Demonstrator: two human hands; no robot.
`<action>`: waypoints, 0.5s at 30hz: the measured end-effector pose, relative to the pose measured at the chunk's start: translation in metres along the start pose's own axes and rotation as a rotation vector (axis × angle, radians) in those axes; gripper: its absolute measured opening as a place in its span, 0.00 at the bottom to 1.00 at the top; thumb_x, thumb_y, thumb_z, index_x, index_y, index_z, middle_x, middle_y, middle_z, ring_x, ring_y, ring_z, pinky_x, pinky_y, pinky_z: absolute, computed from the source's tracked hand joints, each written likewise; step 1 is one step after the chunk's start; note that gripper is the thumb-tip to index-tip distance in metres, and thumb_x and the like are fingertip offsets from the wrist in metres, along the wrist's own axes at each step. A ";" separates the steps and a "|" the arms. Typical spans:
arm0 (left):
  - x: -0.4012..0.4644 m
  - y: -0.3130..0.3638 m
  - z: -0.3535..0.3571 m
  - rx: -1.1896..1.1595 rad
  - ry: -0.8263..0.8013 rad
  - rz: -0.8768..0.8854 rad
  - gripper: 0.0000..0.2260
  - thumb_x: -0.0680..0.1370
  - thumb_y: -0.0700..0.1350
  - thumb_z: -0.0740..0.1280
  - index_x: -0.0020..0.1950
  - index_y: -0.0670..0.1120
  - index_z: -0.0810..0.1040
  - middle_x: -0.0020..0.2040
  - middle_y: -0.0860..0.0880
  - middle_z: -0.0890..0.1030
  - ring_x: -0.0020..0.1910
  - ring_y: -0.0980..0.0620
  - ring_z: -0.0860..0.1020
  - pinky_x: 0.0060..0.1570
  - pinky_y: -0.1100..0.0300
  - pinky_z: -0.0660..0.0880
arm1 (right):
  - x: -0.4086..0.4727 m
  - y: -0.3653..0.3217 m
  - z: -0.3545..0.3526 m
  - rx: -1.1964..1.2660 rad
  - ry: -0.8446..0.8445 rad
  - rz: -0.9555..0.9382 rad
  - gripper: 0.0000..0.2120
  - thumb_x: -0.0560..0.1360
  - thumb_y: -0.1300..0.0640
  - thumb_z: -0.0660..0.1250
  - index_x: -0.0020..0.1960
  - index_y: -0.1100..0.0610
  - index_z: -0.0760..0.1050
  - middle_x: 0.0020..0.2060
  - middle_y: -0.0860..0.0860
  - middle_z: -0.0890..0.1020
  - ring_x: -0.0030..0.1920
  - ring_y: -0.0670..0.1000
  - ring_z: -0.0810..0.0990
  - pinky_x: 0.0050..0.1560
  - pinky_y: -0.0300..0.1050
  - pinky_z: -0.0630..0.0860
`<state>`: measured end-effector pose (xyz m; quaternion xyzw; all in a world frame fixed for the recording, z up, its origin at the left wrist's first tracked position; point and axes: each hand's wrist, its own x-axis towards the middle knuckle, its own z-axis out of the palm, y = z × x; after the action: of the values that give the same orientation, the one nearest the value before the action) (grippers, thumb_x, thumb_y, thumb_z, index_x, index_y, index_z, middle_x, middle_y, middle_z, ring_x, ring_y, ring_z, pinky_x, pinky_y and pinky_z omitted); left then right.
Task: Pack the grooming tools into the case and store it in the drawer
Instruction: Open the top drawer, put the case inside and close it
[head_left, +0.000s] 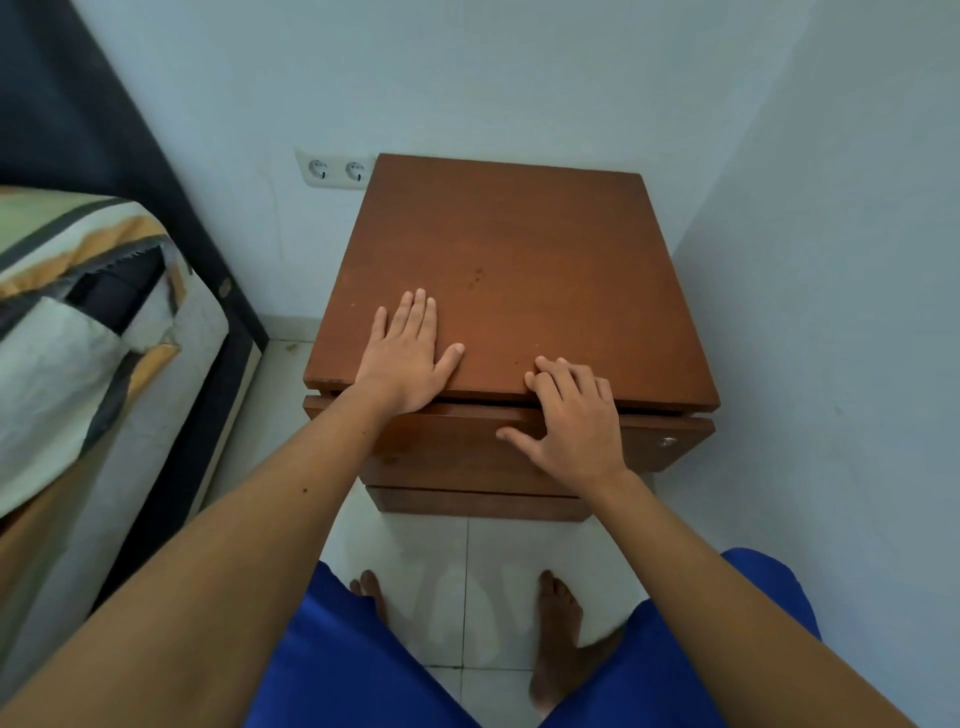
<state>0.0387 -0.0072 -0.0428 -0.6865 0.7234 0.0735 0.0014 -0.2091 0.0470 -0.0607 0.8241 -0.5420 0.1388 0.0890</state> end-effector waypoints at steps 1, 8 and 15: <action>0.000 0.000 0.000 -0.003 0.002 0.002 0.36 0.85 0.66 0.42 0.87 0.44 0.41 0.87 0.46 0.41 0.86 0.47 0.39 0.83 0.45 0.38 | 0.001 -0.001 0.002 -0.005 0.021 0.006 0.34 0.69 0.30 0.72 0.63 0.54 0.78 0.68 0.53 0.80 0.68 0.57 0.76 0.61 0.55 0.73; 0.000 -0.001 0.007 -0.001 0.045 -0.010 0.36 0.85 0.66 0.41 0.87 0.45 0.42 0.87 0.46 0.42 0.86 0.47 0.40 0.84 0.44 0.39 | 0.014 -0.006 0.008 -0.055 0.075 0.045 0.28 0.67 0.33 0.76 0.52 0.55 0.78 0.54 0.52 0.81 0.51 0.57 0.76 0.48 0.53 0.72; -0.004 0.003 0.011 0.000 0.067 -0.030 0.36 0.85 0.66 0.41 0.87 0.45 0.43 0.87 0.46 0.43 0.86 0.47 0.40 0.84 0.45 0.39 | 0.015 0.014 -0.009 0.182 0.053 0.036 0.25 0.75 0.30 0.66 0.55 0.51 0.79 0.57 0.47 0.78 0.55 0.52 0.74 0.52 0.51 0.71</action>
<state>0.0346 -0.0017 -0.0527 -0.6993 0.7127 0.0503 -0.0217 -0.2174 0.0307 -0.0473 0.8148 -0.5393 0.2110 0.0255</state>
